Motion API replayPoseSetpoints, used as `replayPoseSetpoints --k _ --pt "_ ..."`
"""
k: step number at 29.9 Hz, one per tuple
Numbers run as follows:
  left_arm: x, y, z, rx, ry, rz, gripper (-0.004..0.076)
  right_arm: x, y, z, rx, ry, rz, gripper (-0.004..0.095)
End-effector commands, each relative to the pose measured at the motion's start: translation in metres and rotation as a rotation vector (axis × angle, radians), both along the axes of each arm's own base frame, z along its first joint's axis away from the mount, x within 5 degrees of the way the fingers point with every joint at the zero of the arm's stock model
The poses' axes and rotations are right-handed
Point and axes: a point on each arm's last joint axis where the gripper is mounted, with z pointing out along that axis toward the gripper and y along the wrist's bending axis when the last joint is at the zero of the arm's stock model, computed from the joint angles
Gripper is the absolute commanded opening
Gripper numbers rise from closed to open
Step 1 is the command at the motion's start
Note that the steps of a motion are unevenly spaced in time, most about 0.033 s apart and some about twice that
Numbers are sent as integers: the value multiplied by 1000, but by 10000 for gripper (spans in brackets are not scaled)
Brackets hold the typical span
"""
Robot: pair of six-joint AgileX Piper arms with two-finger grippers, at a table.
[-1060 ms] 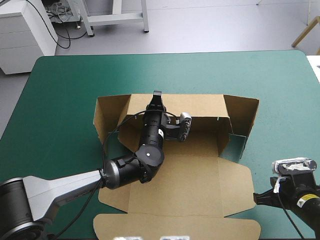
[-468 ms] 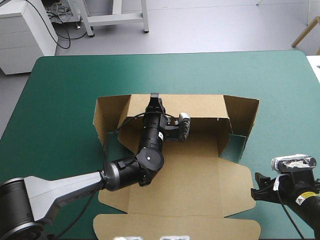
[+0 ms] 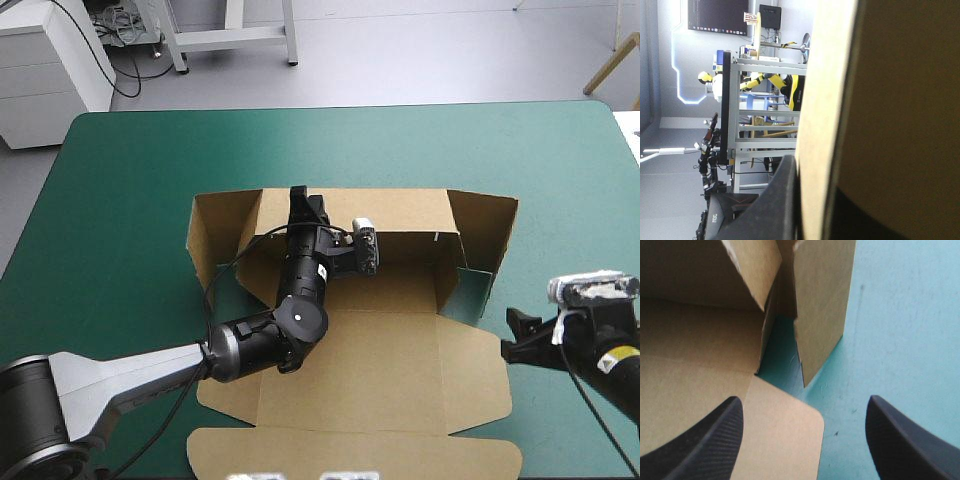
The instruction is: Fold the box
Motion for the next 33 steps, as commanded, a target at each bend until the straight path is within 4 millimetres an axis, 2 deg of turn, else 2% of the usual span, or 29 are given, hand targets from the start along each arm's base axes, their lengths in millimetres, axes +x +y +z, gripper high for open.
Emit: replayPoseSetpoints --k 1,7,10,15,19,24,33 --pt "-6 -4 18 -77 -34 -46 -10 29 -2 43 -35 -109 -3 630" --pt "-6 -4 18 -77 -34 -47 -10 93 0 77 -50 -88 1 630" --pt "-6 -4 18 -77 -34 -47 -10 131 0 82 -35 -56 -12 629" --pt "-5 -3 18 -77 -35 -41 -10 187 1 80 30 24 -58 624" --pt "-5 -2 18 -78 -36 -31 -10 219 3 73 57 67 -64 623" --pt "-5 -2 18 -78 -36 -31 -10 236 4 62 62 137 -65 617" --pt "-5 -1 18 -117 -30 -8 -10 234 3 48 24 261 -64 564"
